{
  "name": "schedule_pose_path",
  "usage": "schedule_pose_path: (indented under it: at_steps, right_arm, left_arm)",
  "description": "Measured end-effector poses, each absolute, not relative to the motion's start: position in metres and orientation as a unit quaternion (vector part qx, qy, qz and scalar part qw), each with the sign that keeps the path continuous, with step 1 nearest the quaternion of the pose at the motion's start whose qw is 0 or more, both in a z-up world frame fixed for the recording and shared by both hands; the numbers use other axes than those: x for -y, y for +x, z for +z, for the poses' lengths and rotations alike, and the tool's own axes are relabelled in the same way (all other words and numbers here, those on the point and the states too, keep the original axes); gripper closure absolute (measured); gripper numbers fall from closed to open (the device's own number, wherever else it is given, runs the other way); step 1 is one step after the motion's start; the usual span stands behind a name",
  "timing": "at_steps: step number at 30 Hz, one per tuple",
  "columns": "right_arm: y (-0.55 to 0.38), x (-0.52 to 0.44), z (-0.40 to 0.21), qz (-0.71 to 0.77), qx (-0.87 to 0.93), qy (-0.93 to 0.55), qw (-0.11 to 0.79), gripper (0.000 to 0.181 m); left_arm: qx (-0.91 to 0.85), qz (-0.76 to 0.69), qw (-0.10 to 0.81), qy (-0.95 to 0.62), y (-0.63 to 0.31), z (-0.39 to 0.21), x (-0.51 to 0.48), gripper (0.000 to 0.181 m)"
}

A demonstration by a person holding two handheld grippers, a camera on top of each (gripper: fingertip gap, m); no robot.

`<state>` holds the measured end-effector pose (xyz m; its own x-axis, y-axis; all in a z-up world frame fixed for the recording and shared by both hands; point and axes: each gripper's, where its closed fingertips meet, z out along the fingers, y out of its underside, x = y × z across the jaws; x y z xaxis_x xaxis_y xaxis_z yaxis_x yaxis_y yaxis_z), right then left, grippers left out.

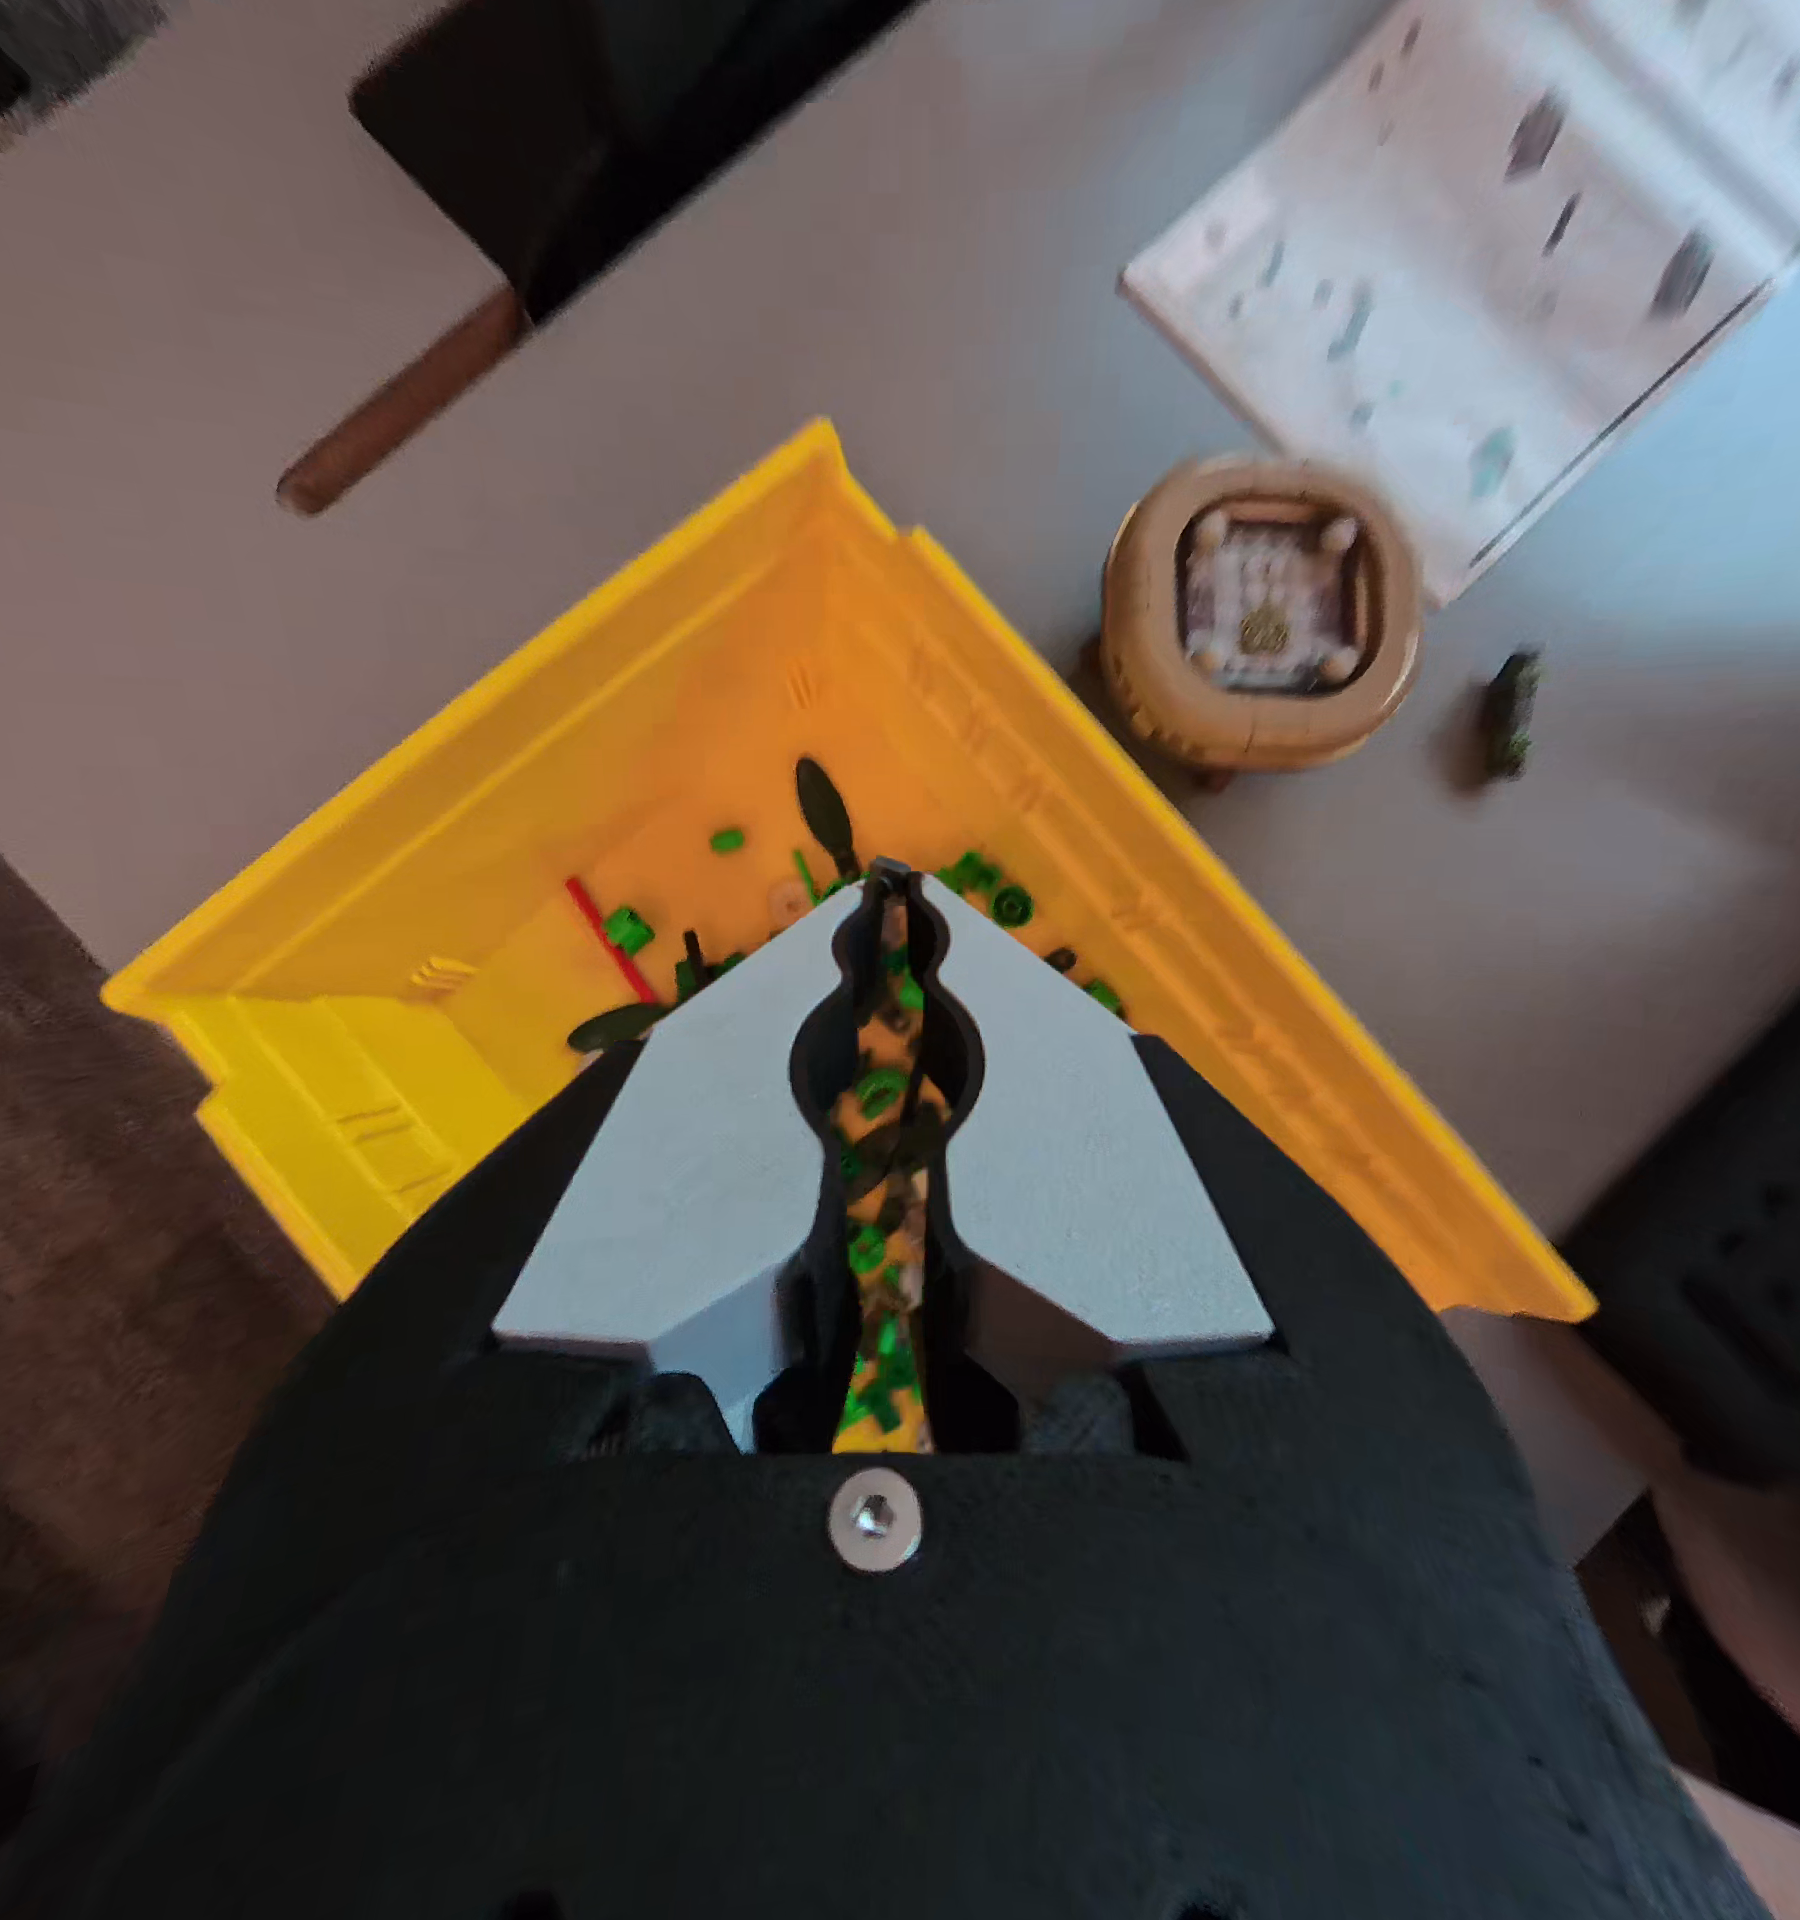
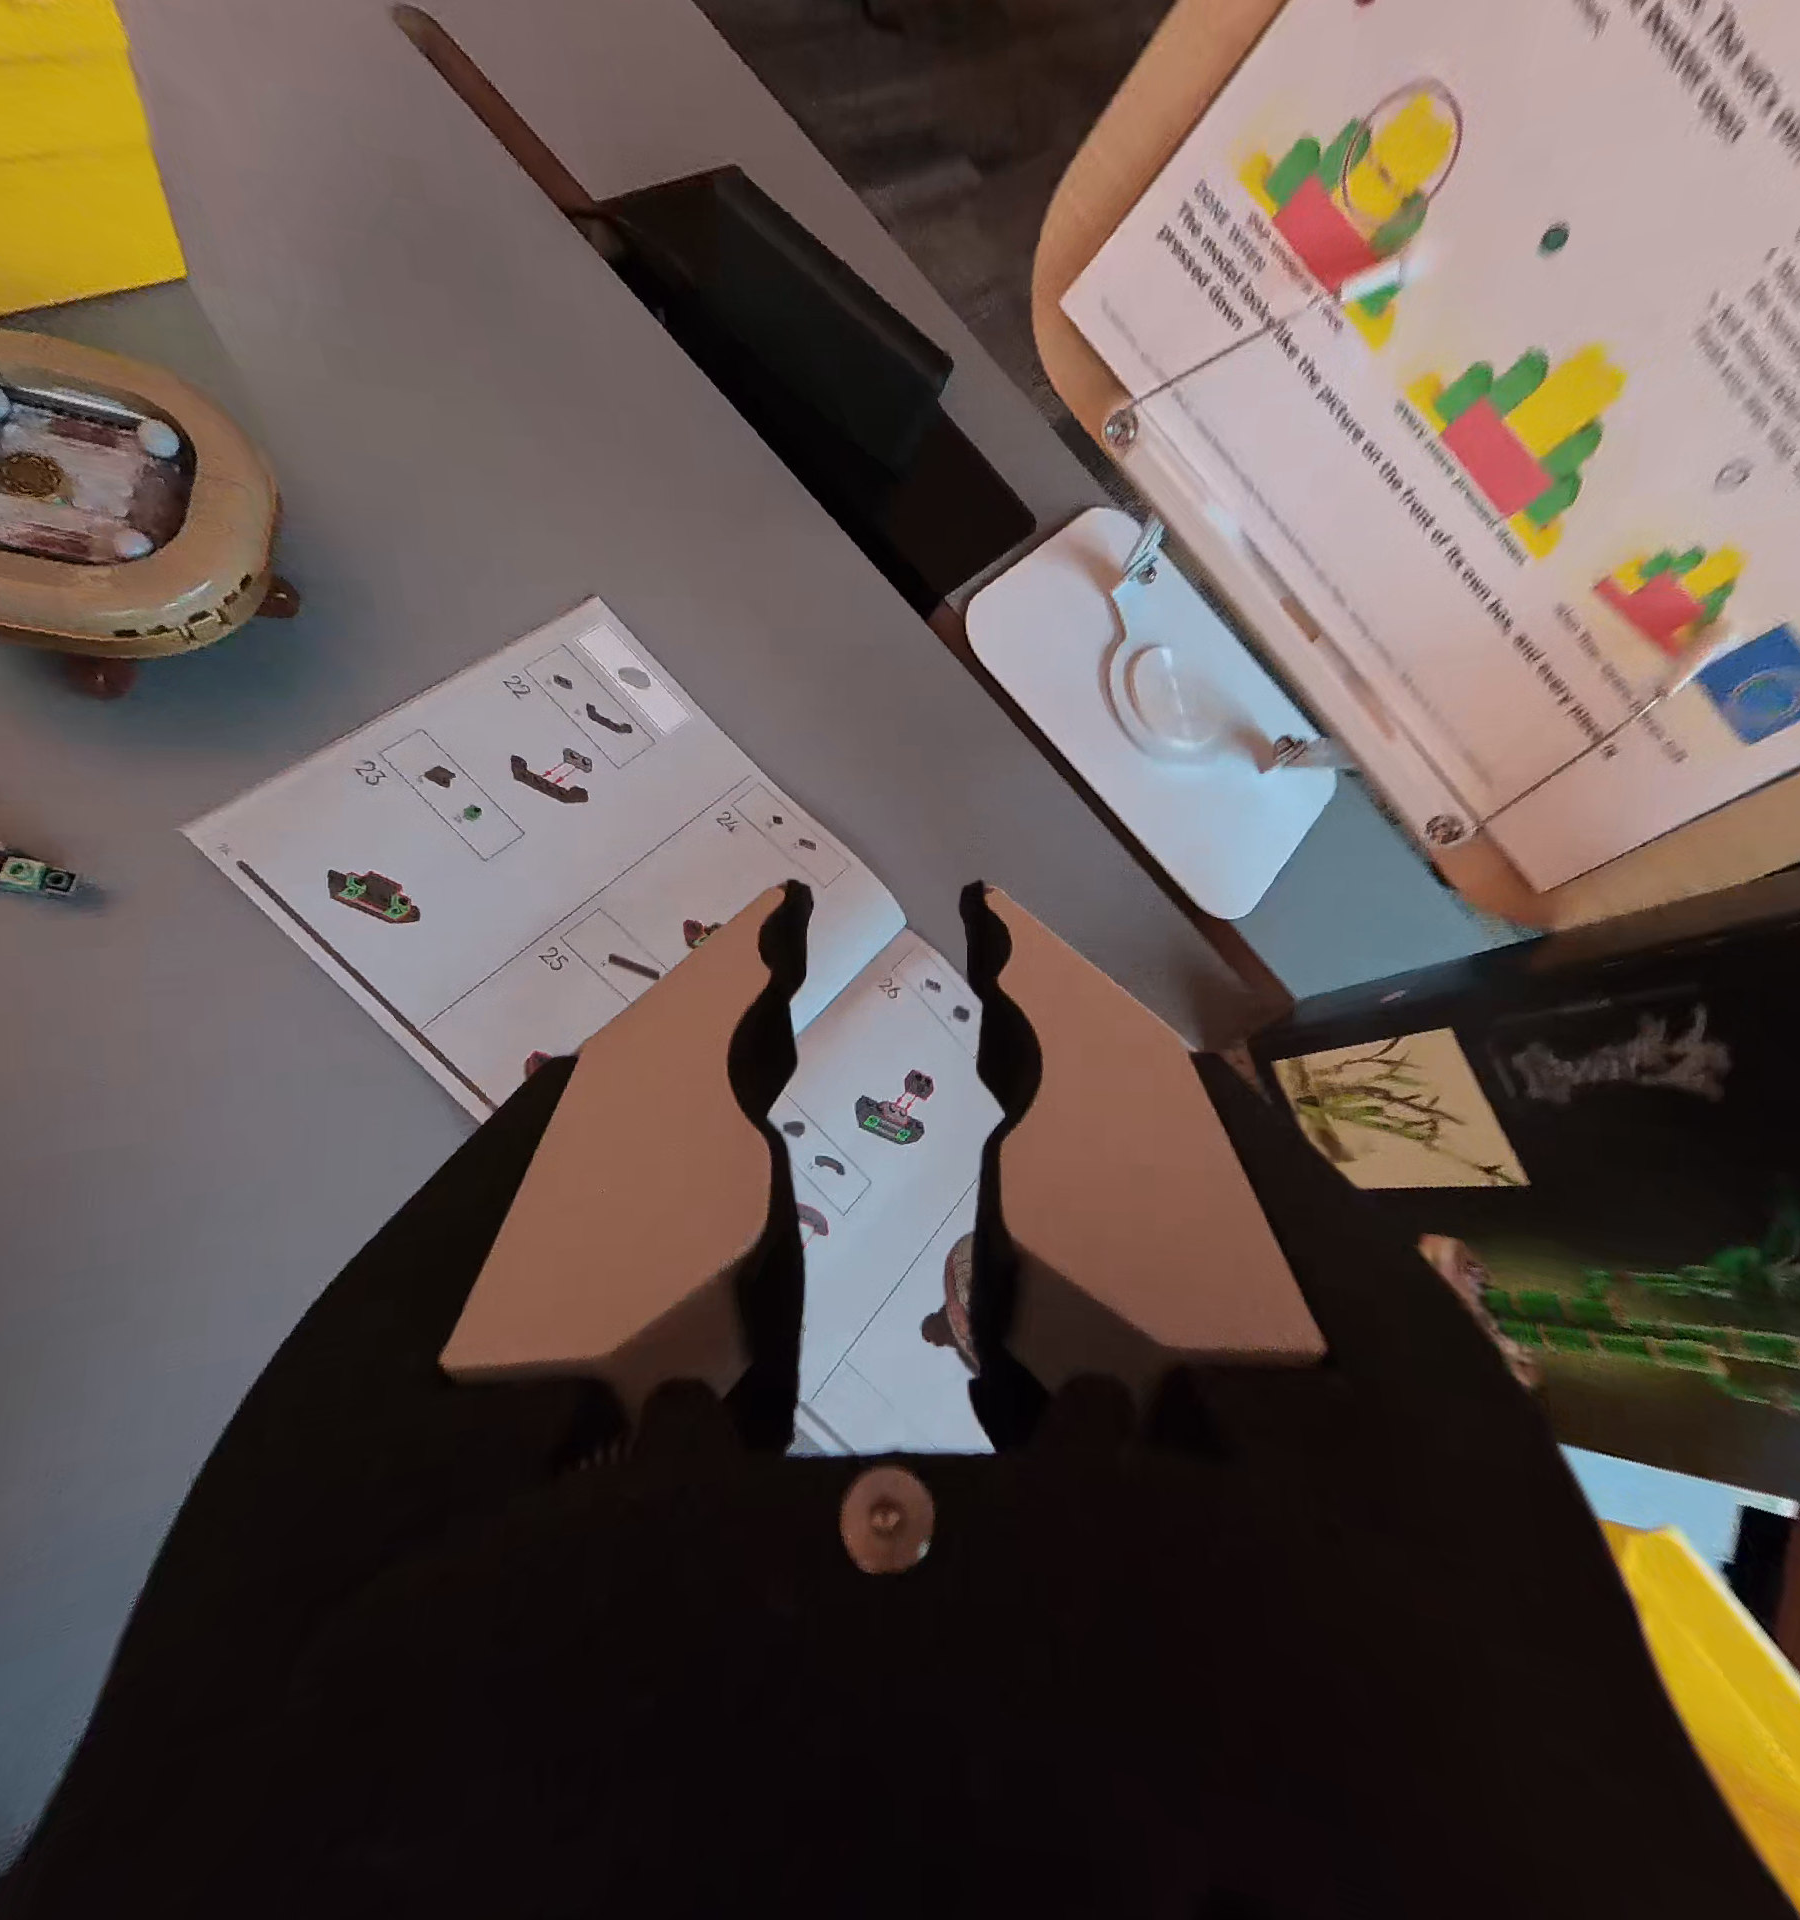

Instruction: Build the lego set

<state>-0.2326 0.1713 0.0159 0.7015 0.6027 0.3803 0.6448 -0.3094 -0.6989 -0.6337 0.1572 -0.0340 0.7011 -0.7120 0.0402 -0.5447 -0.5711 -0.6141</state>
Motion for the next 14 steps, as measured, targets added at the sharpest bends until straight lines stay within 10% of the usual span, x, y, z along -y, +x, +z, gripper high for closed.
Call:
schedule_pose_path:
  at_steps: [1,14]
  right_arm:
    - [-0.23,-0.172,0.012,-0.016,0.383,-0.811,0.441,0.151]
    - [-0.234,-0.188,-0.013,-0.029,0.39,-0.83,0.397,0.152]
  left_arm:
    - [-0.353,-0.155,0.303,-0.871,-0.628,-0.028,-0.157,0.179]
    - [-0.396,-0.196,0.37,-0.817,-0.586,0.01,-0.136,0.18]
